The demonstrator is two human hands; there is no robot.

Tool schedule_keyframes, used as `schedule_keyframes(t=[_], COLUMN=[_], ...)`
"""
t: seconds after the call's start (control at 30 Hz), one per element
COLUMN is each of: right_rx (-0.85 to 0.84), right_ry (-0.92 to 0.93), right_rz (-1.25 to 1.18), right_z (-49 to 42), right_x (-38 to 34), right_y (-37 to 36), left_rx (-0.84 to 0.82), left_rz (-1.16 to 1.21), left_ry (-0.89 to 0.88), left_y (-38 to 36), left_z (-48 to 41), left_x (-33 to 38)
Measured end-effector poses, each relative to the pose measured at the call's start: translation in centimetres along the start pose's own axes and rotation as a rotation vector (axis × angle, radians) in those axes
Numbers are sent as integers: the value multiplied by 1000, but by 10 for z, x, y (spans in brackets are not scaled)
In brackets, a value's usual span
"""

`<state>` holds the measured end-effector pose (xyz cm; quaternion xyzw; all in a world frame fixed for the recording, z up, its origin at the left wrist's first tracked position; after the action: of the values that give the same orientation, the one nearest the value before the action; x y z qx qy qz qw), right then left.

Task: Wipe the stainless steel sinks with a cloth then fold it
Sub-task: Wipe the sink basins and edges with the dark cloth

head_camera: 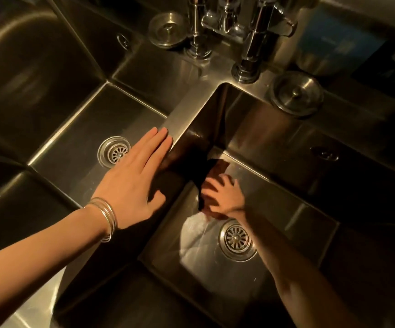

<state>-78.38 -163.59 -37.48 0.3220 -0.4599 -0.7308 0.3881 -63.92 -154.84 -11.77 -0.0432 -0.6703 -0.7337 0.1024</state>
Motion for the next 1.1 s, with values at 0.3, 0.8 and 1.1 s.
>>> schedule_keyframes(t=[0.3, 0.8, 1.1], right_rx=[128, 1109, 636], right_ry=[-476, -200, -248], right_rz=[-180, 406, 265], right_z=[-33, 72, 20], right_x=[7, 58, 56], right_y=[24, 177, 109], left_rx=[32, 27, 30], left_rz=[4, -8, 16], left_ry=[-21, -20, -16], left_y=[0, 3, 0], left_z=[0, -2, -1], left_x=[0, 0, -1])
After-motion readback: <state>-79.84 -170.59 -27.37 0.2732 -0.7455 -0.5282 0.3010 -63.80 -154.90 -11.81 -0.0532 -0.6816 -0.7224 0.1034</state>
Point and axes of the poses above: each hand's wrist, its own z-axis away from the middle knuckle, its own y-axis out of the back of the hand, x = y × z, the point moved 7 cm from there along -z, towards the middle knuckle
